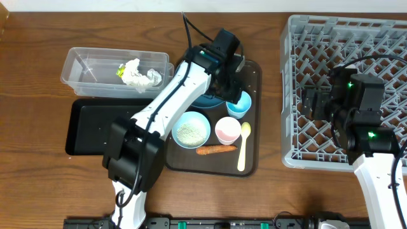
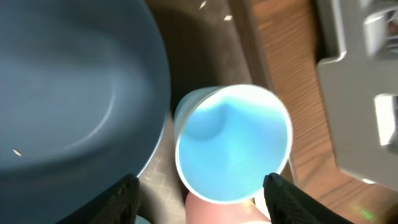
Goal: Sort waste into correct bins and load items into the dishwasher rack
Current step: 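Reach left gripper to light-blue cup and grasp its rim, then lift cup with left gripper toward right gripper above rack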
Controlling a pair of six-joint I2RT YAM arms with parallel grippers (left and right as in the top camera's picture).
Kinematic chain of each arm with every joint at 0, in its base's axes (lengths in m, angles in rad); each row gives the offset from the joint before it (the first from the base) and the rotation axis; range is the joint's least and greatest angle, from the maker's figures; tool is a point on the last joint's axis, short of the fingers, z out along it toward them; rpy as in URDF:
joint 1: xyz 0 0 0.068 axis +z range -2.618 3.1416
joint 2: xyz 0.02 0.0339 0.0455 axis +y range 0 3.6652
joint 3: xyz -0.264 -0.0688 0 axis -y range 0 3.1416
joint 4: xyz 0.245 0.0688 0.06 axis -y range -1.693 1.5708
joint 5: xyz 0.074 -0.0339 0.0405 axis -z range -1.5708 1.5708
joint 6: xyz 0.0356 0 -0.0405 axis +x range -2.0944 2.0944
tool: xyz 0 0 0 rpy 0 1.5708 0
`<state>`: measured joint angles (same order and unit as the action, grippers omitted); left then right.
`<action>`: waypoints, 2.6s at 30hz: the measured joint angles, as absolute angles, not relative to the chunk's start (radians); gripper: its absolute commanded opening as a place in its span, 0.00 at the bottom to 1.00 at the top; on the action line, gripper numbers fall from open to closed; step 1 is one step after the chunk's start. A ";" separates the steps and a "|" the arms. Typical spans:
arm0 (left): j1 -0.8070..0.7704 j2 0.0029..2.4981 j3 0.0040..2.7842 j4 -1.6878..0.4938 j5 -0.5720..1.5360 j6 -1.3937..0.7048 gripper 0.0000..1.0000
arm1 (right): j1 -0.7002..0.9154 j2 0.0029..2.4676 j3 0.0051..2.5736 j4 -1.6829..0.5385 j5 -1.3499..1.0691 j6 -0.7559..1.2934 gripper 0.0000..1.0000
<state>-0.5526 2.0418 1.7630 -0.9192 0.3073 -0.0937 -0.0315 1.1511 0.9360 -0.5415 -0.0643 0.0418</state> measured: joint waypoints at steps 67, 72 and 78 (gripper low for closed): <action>-0.251 1.985 1.680 -0.711 0.630 -0.165 0.06 | -0.031 1.205 0.936 -0.422 -0.076 0.088 0.99; -0.117 1.982 1.685 -0.643 0.944 -0.185 0.06 | -0.031 1.296 0.936 -0.327 -0.371 0.041 0.99; -0.115 1.982 1.685 -0.619 1.148 -0.187 0.06 | -0.031 1.424 0.937 -0.137 -0.891 -0.054 0.99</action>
